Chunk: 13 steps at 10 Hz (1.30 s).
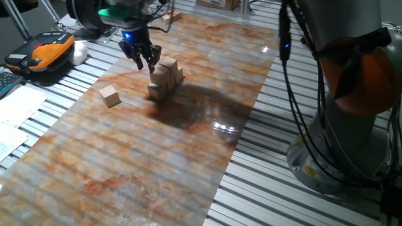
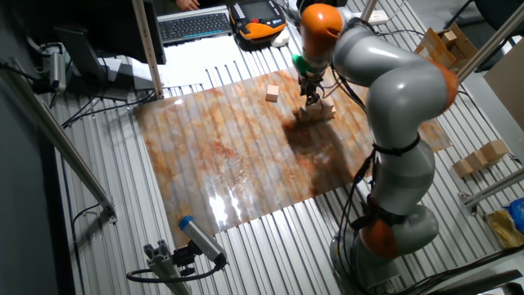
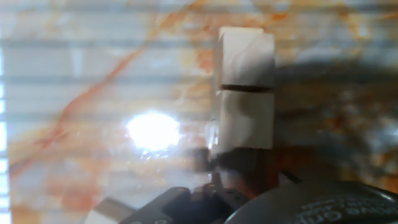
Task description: Stack the blocks into a pyramid shape
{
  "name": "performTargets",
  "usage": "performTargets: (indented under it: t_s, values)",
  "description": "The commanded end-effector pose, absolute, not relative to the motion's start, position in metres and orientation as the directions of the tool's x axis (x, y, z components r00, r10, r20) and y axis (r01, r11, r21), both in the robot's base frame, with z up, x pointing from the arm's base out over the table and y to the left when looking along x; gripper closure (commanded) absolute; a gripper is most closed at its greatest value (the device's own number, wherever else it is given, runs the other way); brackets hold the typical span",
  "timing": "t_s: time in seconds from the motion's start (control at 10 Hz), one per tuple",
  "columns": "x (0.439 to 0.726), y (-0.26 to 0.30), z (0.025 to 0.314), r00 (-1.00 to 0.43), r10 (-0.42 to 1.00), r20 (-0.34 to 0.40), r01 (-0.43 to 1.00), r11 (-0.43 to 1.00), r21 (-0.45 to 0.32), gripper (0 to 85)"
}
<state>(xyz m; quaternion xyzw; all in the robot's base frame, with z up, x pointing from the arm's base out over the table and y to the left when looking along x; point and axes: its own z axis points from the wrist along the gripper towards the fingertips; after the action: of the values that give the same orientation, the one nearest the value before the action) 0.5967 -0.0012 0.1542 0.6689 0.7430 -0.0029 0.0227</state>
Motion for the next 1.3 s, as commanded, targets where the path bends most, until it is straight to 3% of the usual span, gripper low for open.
performTargets:
  t_s: [0.0,0.3,0.5,0.6,1.2]
  values:
    - [0.597,-0.001,0.154,-0.384,0.922,-0.040,0.922,0.386,0.036,85.0]
    - [0.599,0.000,0.152,-0.629,0.775,-0.055,0.774,0.631,0.051,85.0]
    - [0.599,0.009,0.149,-0.821,0.563,-0.091,0.570,0.817,-0.086,85.0]
    - [0.600,0.014,0.148,-0.881,0.465,-0.080,0.472,0.874,-0.115,85.0]
    - [0.601,0.016,0.148,-0.896,0.440,-0.058,0.443,0.894,-0.059,85.0]
